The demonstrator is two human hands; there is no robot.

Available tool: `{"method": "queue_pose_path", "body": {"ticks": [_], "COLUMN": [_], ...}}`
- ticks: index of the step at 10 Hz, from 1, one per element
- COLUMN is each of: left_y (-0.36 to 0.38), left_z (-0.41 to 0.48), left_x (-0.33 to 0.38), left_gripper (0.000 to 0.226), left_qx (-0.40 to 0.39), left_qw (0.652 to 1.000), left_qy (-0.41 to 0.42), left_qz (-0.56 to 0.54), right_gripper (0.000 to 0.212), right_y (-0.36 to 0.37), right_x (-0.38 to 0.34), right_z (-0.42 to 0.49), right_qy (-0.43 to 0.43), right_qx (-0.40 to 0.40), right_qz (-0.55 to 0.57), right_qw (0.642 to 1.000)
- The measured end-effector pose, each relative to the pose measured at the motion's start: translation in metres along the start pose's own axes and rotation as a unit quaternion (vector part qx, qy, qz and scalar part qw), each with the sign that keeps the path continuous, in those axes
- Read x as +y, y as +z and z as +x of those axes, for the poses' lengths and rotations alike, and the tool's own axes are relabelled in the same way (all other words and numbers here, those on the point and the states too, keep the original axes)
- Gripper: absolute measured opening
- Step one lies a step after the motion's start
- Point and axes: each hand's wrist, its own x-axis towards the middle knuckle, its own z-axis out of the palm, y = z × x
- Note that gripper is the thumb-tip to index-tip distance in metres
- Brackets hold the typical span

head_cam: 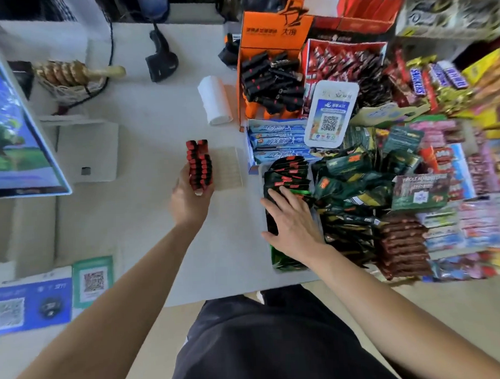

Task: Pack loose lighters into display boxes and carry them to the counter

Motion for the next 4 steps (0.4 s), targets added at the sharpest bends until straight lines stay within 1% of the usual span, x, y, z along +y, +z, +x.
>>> {"method": "queue_pose_path", "body": {"ticks": [1, 3, 4], "left_y": [0.007, 0.013, 0.005], "left_z": [0.03, 0.059, 0.05], "left_x": [0.008, 0.022, 0.017], "left_gripper": [0.07, 0.073, 0.081], "left_qx": [-0.011, -0.027, -0.07], "left_qw": [0.999, 0.999, 0.996], "left_qy": [0.035, 0.018, 0.042], "left_qz": [-0.001, 0.008, -0.02], "right_gripper": [0.078, 0.08, 0.081], "right_y": [-0.001, -0.001, 0.001], "right_x": [0.001, -0.001, -0.002], "right_z": [0.0, 0.002, 0.002], "right_qy": [0.009, 0.018, 0.03], "right_qx": [-0.007, 0.001, 0.002], "right_qz": [0.017, 0.028, 0.029], "right_qw": [1.0, 0.999, 0.999]}}
